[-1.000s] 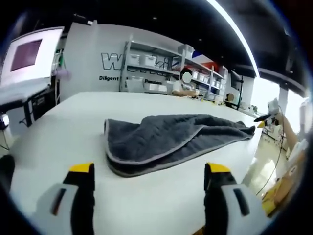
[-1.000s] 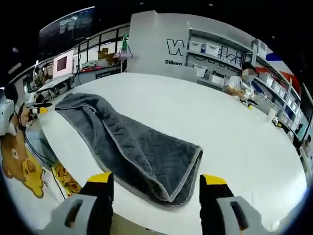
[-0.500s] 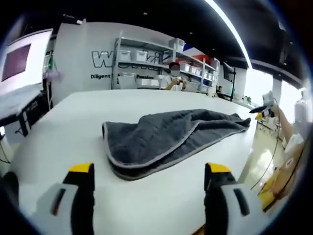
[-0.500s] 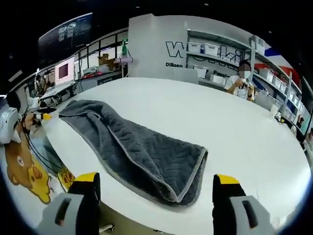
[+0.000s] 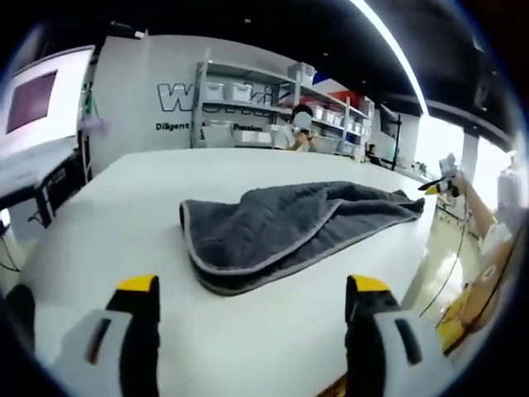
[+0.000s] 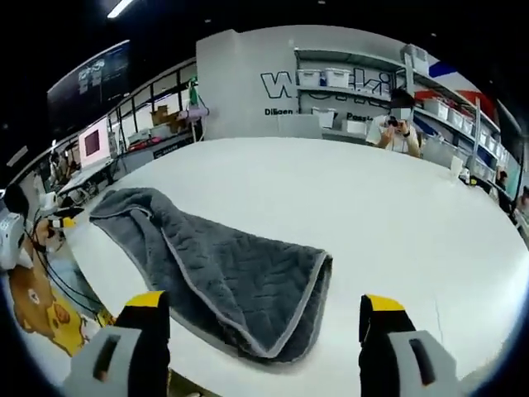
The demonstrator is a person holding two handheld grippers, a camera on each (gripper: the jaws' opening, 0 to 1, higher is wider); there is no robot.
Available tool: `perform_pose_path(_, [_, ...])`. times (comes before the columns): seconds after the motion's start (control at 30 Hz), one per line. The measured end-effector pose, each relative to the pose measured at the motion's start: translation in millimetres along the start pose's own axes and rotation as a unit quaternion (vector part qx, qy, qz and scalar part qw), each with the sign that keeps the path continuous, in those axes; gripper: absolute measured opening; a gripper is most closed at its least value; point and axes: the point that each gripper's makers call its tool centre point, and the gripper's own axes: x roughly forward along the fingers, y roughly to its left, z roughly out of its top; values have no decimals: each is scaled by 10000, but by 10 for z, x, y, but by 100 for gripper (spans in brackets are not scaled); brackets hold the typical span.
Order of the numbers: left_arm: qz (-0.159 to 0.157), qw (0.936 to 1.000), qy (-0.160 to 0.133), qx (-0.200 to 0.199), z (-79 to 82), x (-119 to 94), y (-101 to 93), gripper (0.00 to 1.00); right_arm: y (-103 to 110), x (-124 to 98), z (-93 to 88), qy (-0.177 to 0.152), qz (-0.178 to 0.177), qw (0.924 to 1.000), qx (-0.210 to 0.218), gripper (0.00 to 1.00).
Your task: Fold the towel on the table until its edges align and the towel forms a compact rectangular stack.
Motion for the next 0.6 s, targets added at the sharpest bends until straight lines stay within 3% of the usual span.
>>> perform_pose_path(0.2, [26,10000,-7,20,-3,-40,-10,98,-137,211,177,-125,0,9998,-177,95])
perform_pose_path(0.3, [31,10000,-17,11,-4,-50,-17,98,-181,334,199,-108,73,9999,-111,81])
perform_pose_path(0.37, [30,10000,-3,10,-15,-54,-19,98,-179,429,142,69,174,9998,-58,69])
perform_pose_path(0.5, [28,10000,35,26,-36,-66,-27,98,-226,558,87,211,105,9996,-173,63])
perform_pose_path(0.6, [51,10000,15,16,-32,-80,-21,98,-232,638,26,358,109,9990,-236,53])
